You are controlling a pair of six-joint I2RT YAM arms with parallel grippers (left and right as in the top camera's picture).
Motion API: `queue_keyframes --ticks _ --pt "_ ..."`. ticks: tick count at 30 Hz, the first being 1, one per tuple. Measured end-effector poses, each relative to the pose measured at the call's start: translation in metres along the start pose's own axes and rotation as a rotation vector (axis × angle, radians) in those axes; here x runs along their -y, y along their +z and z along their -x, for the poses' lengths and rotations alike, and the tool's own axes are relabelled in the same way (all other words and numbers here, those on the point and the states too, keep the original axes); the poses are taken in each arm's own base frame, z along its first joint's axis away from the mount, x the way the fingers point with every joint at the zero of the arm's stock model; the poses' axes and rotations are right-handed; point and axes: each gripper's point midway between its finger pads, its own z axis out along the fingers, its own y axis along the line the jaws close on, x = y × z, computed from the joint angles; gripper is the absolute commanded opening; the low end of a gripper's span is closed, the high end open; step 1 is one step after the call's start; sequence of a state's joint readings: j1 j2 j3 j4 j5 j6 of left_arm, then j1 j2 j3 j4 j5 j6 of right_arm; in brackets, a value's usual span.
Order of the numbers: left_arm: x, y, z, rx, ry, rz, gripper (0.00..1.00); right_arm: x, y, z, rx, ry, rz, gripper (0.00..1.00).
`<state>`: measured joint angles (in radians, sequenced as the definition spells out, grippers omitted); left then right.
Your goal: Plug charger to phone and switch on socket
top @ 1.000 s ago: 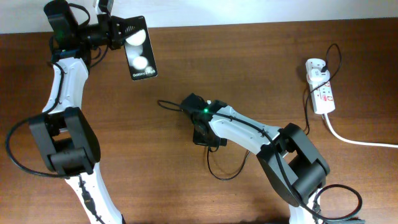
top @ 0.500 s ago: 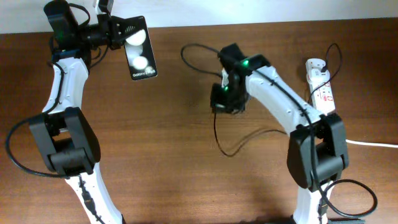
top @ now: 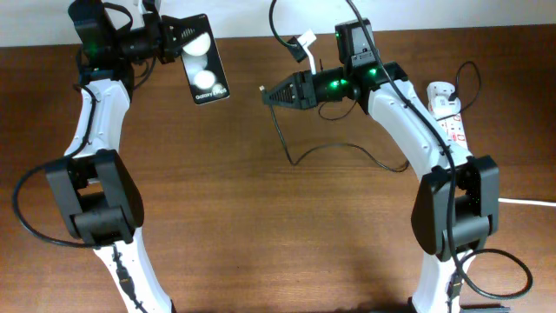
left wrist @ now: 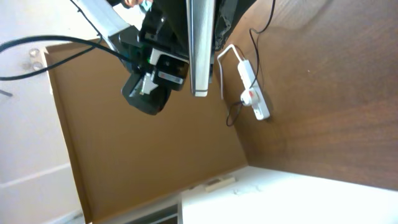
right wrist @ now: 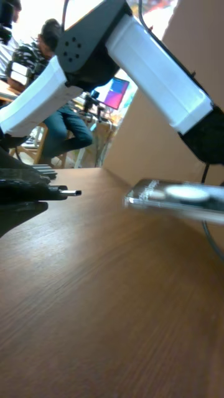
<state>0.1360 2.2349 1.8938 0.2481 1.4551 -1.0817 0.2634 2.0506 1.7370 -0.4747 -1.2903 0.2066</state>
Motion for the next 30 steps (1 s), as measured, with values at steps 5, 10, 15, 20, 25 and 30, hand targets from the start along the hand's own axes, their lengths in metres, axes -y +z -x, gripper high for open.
queue_keyframes --ticks 5,10,15,20,25,30 --pt "-0.001 0.000 0.003 0.016 -0.004 0.008 0.00 0.026 0.013 -0.018 -0.047 0.047 0.181 0.04" --pt "-0.003 0.006 0.016 0.088 0.041 0.038 0.00 0.022 0.012 -0.016 -0.048 0.022 0.208 0.04" --pt "0.003 0.040 0.031 0.194 0.064 0.059 0.00 0.020 0.011 -0.012 -0.039 -0.033 0.216 0.04" --pt "0.006 0.043 0.039 0.241 0.018 0.056 0.00 0.019 0.012 0.013 -0.001 -0.036 0.180 0.04" --pt "0.009 0.046 0.035 0.221 0.004 0.040 0.00 0.022 0.013 0.020 0.013 0.094 0.152 0.04" --pt "0.013 0.059 0.027 0.185 0.004 0.026 0.00 0.019 0.019 0.019 0.005 0.091 0.157 0.04"
